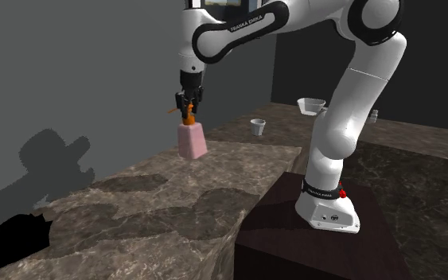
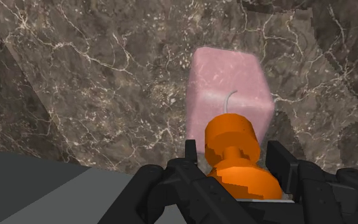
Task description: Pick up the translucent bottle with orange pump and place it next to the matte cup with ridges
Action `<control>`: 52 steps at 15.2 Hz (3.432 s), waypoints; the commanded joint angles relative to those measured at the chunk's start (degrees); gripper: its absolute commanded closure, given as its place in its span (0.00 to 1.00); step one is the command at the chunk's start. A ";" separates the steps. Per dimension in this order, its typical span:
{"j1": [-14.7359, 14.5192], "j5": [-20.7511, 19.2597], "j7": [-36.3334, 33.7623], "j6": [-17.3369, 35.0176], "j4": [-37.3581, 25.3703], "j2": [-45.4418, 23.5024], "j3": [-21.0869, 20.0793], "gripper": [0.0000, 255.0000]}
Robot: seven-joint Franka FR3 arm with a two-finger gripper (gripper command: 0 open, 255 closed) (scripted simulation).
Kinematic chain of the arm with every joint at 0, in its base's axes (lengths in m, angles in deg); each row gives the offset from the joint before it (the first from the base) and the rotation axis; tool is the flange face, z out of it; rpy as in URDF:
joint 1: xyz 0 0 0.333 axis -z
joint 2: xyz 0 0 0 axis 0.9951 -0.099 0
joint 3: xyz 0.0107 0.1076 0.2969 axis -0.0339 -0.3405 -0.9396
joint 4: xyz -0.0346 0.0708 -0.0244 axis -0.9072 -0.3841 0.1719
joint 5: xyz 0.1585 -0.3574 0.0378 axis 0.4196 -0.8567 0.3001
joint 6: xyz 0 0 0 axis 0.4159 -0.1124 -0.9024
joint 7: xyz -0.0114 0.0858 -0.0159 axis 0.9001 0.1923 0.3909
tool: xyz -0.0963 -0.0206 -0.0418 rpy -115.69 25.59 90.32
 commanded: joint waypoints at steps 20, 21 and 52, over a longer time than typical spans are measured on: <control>0.01 0.46 1.40 -16.08 -15.92 0.20 0.09 1.00; 0.01 0.46 1.45 -16.86 -16.84 0.05 0.08 1.00; 8.62 0.05 27.62 -24.94 -26.65 0.15 17.25 1.00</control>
